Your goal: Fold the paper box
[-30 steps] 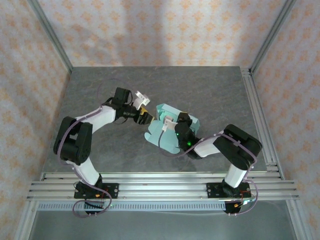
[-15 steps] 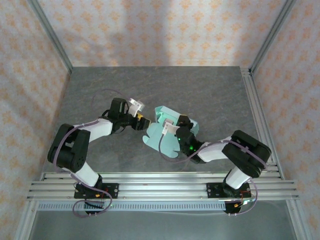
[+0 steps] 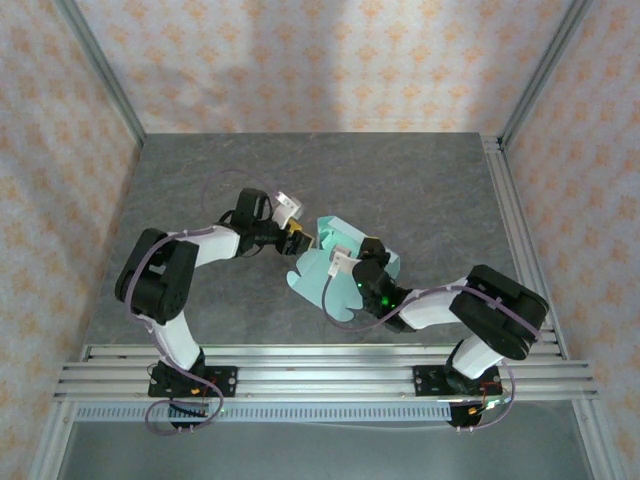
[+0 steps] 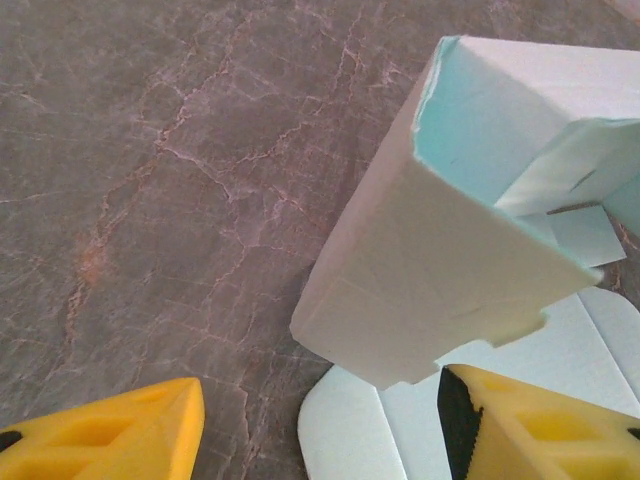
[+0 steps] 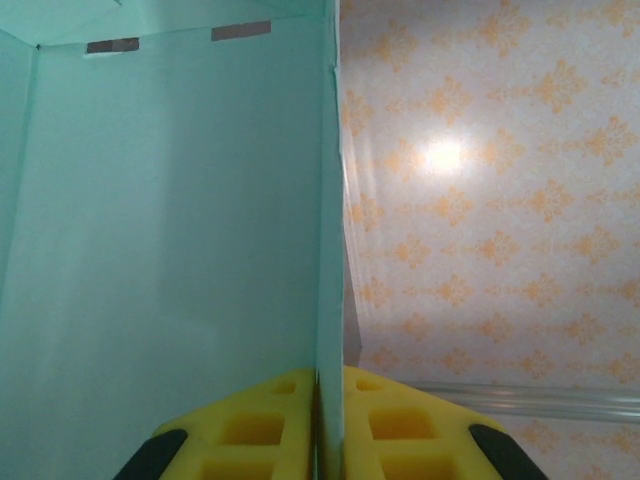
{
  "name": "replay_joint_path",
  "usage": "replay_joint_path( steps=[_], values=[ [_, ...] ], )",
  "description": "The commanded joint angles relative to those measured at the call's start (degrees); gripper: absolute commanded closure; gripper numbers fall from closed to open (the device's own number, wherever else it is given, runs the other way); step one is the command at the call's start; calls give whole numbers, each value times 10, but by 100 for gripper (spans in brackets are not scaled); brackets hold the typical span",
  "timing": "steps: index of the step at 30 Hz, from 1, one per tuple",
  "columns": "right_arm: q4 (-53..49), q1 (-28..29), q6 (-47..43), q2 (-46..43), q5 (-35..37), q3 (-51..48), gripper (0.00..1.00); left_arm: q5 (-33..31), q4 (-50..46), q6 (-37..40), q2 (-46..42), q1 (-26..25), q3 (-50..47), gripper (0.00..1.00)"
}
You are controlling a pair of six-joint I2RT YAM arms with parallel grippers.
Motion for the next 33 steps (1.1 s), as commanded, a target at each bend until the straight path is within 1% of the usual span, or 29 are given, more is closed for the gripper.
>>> replay_joint_path(
  steps=[1, 5, 10, 15, 19, 24, 30, 33],
  values=[
    [-20, 4, 0, -7, 23, -8, 87, 23, -1, 11, 19, -6, 23, 36],
    [-15, 5, -2, 7, 28, -7, 87, 31, -20, 27, 35, -12, 45, 35],
    [-14, 5, -2, 4, 34, -9, 87, 35, -30, 31, 58, -19, 71, 35],
    [-23, 8, 5, 1, 35, -9, 87, 61, -52, 40, 88, -22, 96, 35],
    [-28, 11, 11, 3, 36, -8, 87, 85, -71, 60, 94, -29, 105, 36],
    [-29, 11, 14, 6, 37, -6, 87, 115, -121, 110, 98, -42, 123, 38],
    [-30, 11, 13, 7, 42, -6, 87, 136, -147, 128, 104, -46, 137, 41],
    [-30, 10, 12, 7, 43, -5, 87, 143, -155, 137, 102, -50, 139, 42]
  ],
)
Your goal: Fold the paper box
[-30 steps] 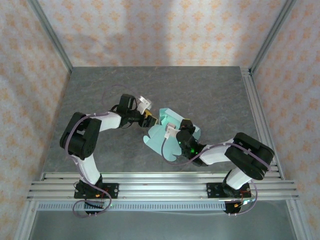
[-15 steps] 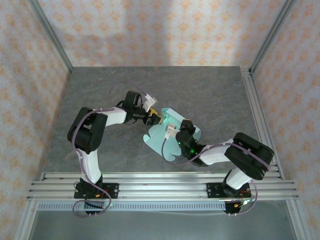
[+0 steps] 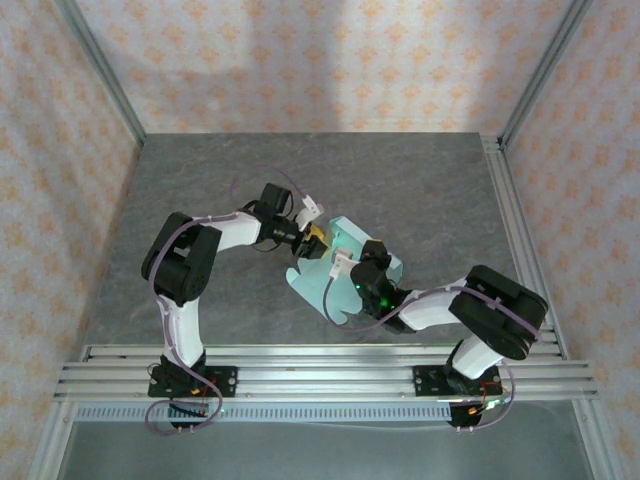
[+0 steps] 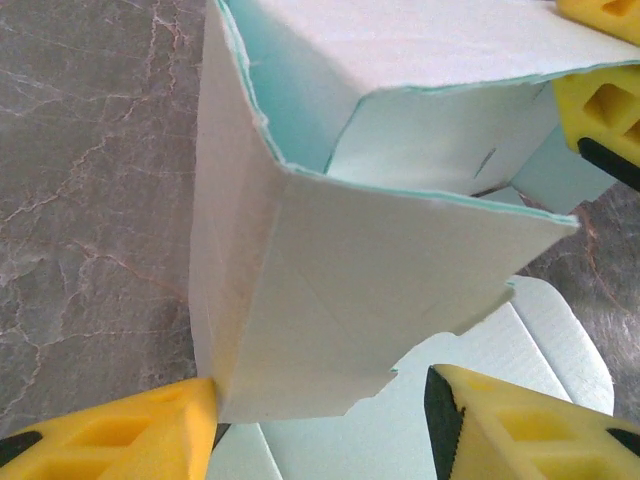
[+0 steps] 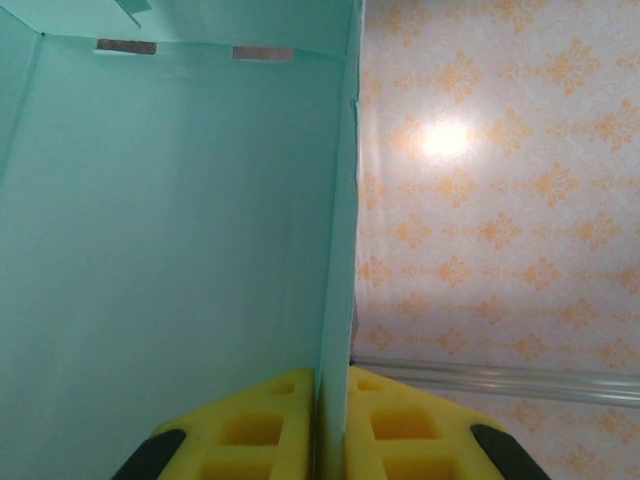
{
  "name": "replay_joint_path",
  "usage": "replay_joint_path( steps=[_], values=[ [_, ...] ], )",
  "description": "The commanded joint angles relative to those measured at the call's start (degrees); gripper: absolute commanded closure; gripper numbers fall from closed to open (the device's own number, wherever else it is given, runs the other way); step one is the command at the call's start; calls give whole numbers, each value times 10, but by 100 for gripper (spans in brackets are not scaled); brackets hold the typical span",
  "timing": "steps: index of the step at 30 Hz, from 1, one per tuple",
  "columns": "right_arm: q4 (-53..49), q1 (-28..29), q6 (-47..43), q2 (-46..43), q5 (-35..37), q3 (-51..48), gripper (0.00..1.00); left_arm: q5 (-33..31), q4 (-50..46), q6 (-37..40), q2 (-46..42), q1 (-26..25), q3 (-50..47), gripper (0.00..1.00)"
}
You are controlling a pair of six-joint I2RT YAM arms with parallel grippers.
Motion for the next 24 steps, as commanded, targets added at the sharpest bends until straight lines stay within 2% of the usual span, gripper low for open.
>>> replay_joint_path(
  steps=[1, 6, 12, 24],
  values=[
    [-7, 4, 9, 7, 13, -4, 87, 30, -33, 30, 5, -7, 16, 42],
    [-5, 4, 8, 4, 14, -4, 86, 16, -30, 23, 14, -9, 22, 42],
    [-8, 5, 10, -7, 13, -6, 86, -34, 11, -46, 41, -9, 36, 46],
    [-21, 8, 26, -6, 6, -4, 86, -73, 54, -106, 45, -19, 40, 47]
  ],
)
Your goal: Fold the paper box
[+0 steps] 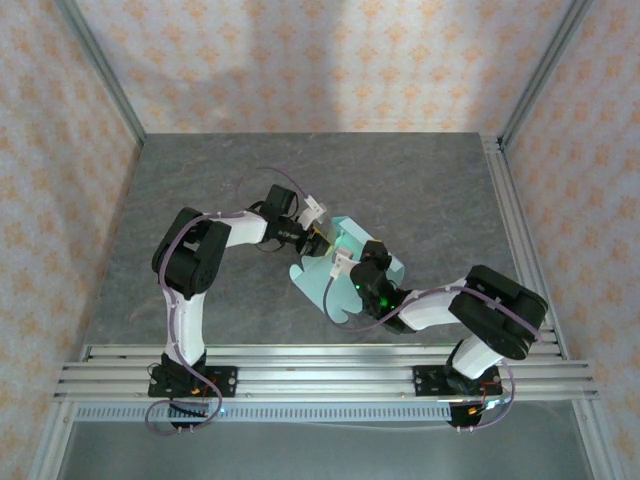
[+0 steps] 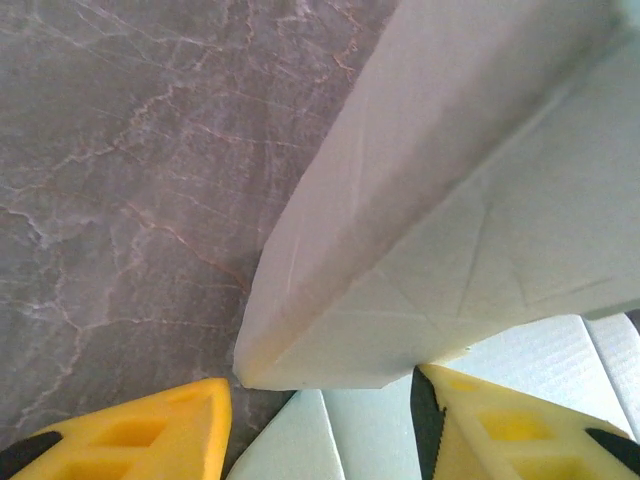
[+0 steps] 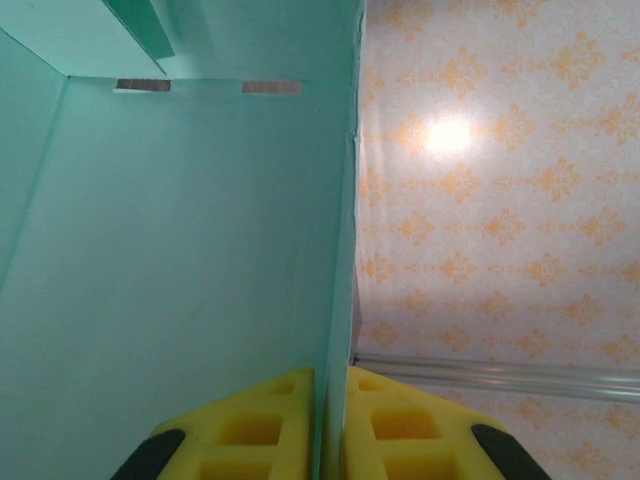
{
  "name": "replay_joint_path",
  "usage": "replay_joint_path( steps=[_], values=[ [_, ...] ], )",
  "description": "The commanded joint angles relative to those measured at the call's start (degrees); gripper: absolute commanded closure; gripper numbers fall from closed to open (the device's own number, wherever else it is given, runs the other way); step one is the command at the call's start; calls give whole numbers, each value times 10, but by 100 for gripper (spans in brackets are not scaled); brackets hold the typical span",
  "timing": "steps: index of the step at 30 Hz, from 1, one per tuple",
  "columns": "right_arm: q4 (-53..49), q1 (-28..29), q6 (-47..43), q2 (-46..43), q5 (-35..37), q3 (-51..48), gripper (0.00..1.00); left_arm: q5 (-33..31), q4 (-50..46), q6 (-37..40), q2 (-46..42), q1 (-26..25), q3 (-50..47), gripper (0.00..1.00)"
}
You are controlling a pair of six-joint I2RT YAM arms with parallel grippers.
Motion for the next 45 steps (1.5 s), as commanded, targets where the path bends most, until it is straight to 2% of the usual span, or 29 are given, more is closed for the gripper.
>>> replay_joint_path(
  steps=[1, 8, 14, 17, 26, 29, 31, 37, 45],
  values=[
    [-16, 9, 16, -6, 5, -4, 86, -24, 29, -25, -1, -14, 17, 46],
    [-22, 11, 19, -5, 6, -4, 86, -9, 16, -2, 0, -32, 26, 44],
    [-25, 11, 21, -4, 7, -3, 86, -6, 10, 2, 2, -33, 30, 46],
    [-25, 11, 21, -4, 10, -3, 86, -29, -5, 10, -7, -33, 26, 46],
    [-22, 11, 25, 2, 13, 2, 86, -68, 36, -28, -18, -42, 17, 50],
    [-27, 10, 29, 0, 12, 3, 86, -70, 42, -31, -16, -47, 16, 51],
    [-42, 11, 39, 1, 11, 7, 86, -70, 47, -35, -15, -48, 17, 58],
    [-114, 11, 91, -11, 4, 24, 71, -84, 40, -33, -14, -49, 17, 60],
    [-180, 11, 154, -48, -9, 34, 64, -105, 32, -34, -11, -48, 20, 60]
  ],
)
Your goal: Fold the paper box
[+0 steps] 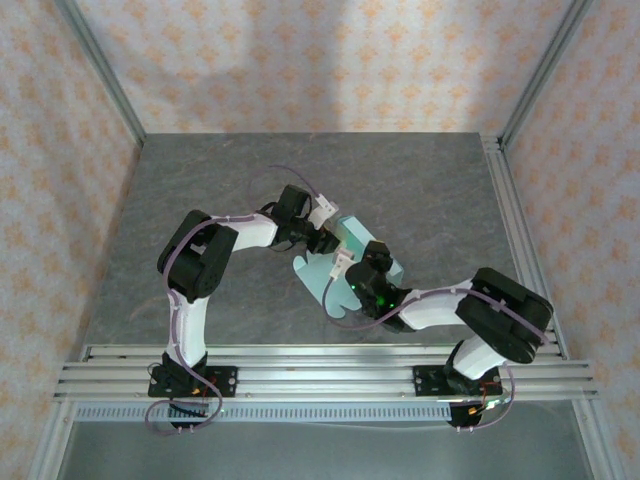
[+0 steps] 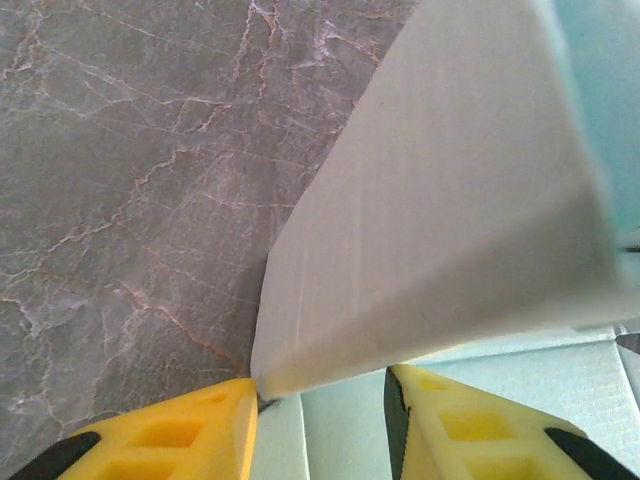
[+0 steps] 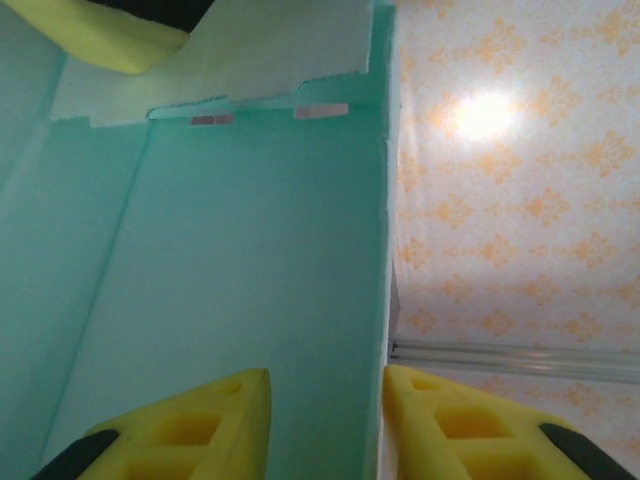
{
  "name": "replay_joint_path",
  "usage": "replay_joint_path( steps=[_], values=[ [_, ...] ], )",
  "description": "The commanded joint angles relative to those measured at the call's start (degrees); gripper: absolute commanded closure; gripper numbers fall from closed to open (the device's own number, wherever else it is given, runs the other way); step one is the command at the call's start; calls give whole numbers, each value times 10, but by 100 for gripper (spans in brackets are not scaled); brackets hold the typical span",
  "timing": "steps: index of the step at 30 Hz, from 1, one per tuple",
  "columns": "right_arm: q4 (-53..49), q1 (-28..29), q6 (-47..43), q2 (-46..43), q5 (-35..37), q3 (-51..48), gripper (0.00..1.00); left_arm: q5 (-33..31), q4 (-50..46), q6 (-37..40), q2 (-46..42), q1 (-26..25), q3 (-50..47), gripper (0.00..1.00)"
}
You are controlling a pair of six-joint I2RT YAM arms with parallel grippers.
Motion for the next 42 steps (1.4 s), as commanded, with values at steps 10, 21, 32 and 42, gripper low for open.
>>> replay_joint_path(
  steps=[10, 21, 32, 42],
  values=[
    [-128, 4, 100, -52, -35, 45, 60, -13, 4, -13, 2, -5, 16, 60],
    [-208, 4, 173, -107, -75, 91, 57, -12, 0, -15, 9, -5, 23, 60],
    [-377, -53, 450, -163, -128, 235, 37, -8, -3, -13, 13, -5, 26, 60],
    [-569, -180, 585, -117, -327, 300, 34, -5, -6, -10, 13, -5, 28, 60]
  ],
)
